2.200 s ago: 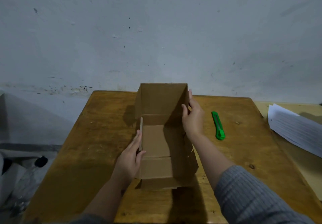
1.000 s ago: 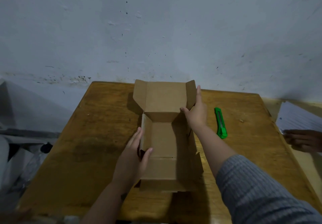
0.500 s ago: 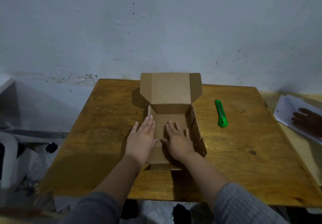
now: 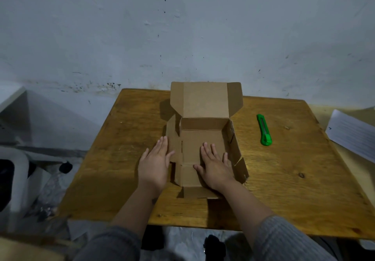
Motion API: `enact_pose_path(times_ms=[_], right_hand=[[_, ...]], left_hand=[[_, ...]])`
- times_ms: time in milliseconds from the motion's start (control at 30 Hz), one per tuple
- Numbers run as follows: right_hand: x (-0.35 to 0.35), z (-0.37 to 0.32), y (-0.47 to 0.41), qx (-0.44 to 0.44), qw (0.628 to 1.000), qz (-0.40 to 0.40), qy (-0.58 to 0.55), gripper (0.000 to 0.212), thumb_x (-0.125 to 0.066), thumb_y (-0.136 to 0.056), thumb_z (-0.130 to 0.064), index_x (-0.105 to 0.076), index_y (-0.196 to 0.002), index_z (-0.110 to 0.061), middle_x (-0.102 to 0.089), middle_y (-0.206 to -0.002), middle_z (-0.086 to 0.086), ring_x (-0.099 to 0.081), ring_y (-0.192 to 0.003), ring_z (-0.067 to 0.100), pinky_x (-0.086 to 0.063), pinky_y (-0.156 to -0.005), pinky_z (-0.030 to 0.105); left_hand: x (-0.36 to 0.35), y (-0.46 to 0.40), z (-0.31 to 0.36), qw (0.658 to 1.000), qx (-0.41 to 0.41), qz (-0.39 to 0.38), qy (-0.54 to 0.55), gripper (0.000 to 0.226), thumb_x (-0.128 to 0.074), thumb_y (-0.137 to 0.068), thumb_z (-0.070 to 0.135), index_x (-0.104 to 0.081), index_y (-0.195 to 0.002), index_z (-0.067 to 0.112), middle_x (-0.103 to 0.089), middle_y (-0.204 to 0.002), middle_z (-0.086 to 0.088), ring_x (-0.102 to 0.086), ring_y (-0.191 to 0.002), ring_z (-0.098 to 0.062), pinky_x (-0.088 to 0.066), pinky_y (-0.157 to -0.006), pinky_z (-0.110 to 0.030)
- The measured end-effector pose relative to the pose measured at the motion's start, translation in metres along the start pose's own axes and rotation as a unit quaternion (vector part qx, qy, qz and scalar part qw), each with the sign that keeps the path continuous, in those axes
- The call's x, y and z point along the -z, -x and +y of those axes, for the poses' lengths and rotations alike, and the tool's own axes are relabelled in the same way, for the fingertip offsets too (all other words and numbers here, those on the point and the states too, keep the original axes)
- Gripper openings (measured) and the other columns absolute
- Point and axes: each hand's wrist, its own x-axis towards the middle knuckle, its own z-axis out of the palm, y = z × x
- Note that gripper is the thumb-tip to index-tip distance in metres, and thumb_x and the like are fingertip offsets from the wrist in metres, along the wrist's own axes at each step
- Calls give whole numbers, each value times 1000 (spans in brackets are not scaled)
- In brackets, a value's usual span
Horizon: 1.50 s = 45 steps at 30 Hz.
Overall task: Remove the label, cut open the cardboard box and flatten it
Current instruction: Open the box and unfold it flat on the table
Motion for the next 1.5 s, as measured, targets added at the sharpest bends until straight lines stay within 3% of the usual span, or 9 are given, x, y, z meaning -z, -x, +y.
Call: enact_pose_path(times_ms=[100,167,267,433,667,900,1100,1267,1500], right_hand=[[1,0,1,2,1000,-2,-1,69,-31,-96,-49,2,-150,-23,14,-158,-9,20,-143,14,12,-116,50],[1,1,0,2,1000,0,2,69,-31,-96,-49,2,-150,-23,14,-158,-9,19,-144,13,11,-116,50],[0,1,-1,1,1000,4,5,69,-31,-96,-51,2,-150,-24,13,-158,-9,19,-144,13,11,-116,50],[-2,2,-3,3,1000,-1,12,70,-31,-95,-52,2,-150,-24,13,-158,-9,18,-144,14,11,-115,49],[1,1,0,7,1000,0,13,70,-32,-96,-52,0,-151,-23,11,-159,-8,16,-145,14,10,-115,49],[28,-10,-2,6,993,97,60,61,-36,-97,-38,-12,-150,-18,-3,-160,1,7,-147,18,9,-116,48],[40,8,-13,-18,961,112,254,62,-24,-97,-29,2,-149,-10,9,-159,13,19,-144,29,19,-110,53],[39,24,-21,-26,955,107,275,59,-16,-98,-37,-2,-150,-13,6,-158,17,17,-144,35,31,-103,50],[37,32,-26,-17,964,99,246,56,-15,-98,-34,-9,-150,-14,-7,-159,16,6,-147,30,26,-109,49]], left_hand=[[-7,8,-12,990,101,16,99,58,-36,-101,36,-7,-150,34,-60,-132,-3,-54,-120,-26,-46,-99,-43],[-8,12,-17,981,122,43,144,70,-44,-98,34,3,-150,33,-59,-133,-3,-60,-111,-25,-52,-90,-44],[-8,14,-26,981,115,82,133,88,-56,-93,31,11,-150,26,-15,-157,8,-23,-143,-21,-26,-116,-48],[-14,9,-47,990,69,11,-122,68,-34,-98,45,4,-150,23,20,-155,4,21,-143,-17,2,-115,-57],[-16,5,-54,986,85,-99,-102,59,-15,-101,44,-4,-153,17,6,-161,5,16,-146,-15,9,-115,-56],[19,-18,-4,992,10,-18,-121,60,-14,-101,45,-25,-150,14,-12,-161,-2,3,-148,-16,3,-119,-47],[10,-46,57,958,-162,-83,-224,61,-30,-100,39,-11,-152,12,3,-161,-6,9,-148,-18,1,-120,-47],[-20,-65,56,938,-129,-135,-292,81,-31,-96,56,8,-151,13,21,-158,-8,22,-145,-24,8,-116,-55],[-37,-75,42,937,-119,-143,-295,91,-10,-87,75,19,-147,13,34,-153,-5,28,-142,-22,12,-113,-59]])
